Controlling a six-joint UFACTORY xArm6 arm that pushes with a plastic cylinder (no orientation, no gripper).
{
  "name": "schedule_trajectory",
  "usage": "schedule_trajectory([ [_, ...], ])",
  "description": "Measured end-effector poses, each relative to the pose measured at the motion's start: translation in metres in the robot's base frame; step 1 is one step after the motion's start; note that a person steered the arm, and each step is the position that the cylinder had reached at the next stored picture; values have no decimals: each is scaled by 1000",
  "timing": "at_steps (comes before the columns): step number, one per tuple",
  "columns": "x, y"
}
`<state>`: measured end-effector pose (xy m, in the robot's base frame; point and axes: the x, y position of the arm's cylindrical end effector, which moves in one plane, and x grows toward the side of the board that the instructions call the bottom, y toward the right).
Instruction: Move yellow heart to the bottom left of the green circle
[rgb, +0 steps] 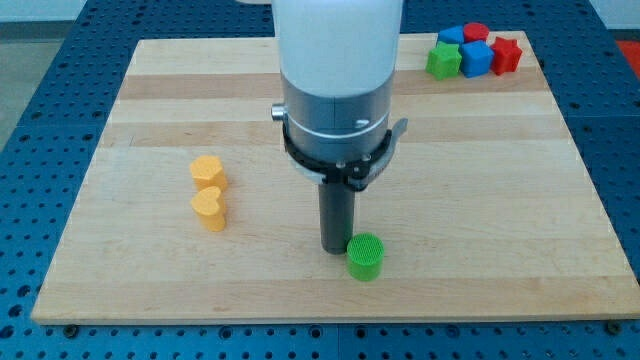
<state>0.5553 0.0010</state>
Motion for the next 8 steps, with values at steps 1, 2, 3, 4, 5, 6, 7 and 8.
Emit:
schedule_trajectory([
  [1, 1, -9],
  [2, 5, -84],
  [3, 3, -186],
  [4, -22, -244],
  [5, -64, -229],
  [6, -69, -165],
  [7, -46, -98],
  [8, -17, -57],
])
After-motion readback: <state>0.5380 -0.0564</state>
